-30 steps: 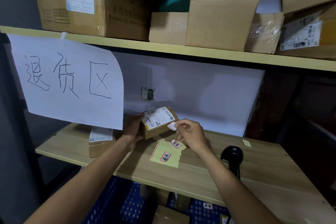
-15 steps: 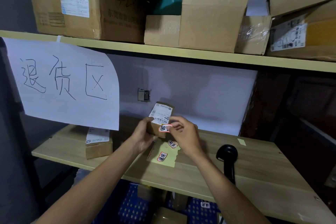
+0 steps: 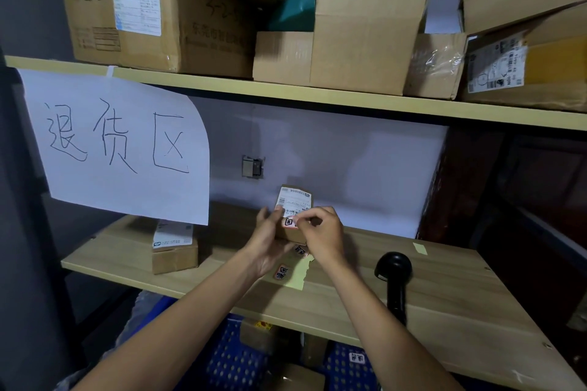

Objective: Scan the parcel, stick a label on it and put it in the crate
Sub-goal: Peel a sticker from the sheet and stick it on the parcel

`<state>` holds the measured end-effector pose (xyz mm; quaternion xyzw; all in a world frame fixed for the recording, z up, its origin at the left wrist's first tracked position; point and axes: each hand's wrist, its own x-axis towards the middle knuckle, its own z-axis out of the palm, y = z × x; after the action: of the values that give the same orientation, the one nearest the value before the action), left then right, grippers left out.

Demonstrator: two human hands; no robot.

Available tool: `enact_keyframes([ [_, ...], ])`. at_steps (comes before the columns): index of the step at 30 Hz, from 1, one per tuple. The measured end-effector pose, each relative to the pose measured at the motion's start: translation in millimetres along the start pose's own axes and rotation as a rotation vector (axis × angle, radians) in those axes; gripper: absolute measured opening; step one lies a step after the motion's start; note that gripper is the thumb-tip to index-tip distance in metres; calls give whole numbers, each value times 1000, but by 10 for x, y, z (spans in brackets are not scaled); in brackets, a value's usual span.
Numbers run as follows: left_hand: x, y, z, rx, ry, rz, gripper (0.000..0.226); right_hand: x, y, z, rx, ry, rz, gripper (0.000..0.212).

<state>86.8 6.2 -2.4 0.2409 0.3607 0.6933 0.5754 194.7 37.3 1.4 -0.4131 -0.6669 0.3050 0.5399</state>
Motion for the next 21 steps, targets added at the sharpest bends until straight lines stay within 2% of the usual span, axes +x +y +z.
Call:
enact_keyframes([
  [3, -46, -33, 8, 99, -85, 13, 37, -25, 17, -42, 3, 29, -21, 28],
  [7, -115, -50, -7, 166, -143, 2, 40, -67, 76, -107, 61, 68, -28, 11],
  [11, -173, -108, -37, 165, -190, 24, 48, -81, 83, -214, 112, 49, -8, 24],
  [14, -223, -109, -63, 232, -239, 35, 50, -110, 82, -272, 110, 72, -8, 14],
  [17, -266, -107, -57, 321, -213, 42, 53, -136, 102, -297, 120, 90, -2, 9],
  [21, -348, -84, -40, 361, -144, 51, 48, -201, 119, -334, 109, 33, 15, 11],
])
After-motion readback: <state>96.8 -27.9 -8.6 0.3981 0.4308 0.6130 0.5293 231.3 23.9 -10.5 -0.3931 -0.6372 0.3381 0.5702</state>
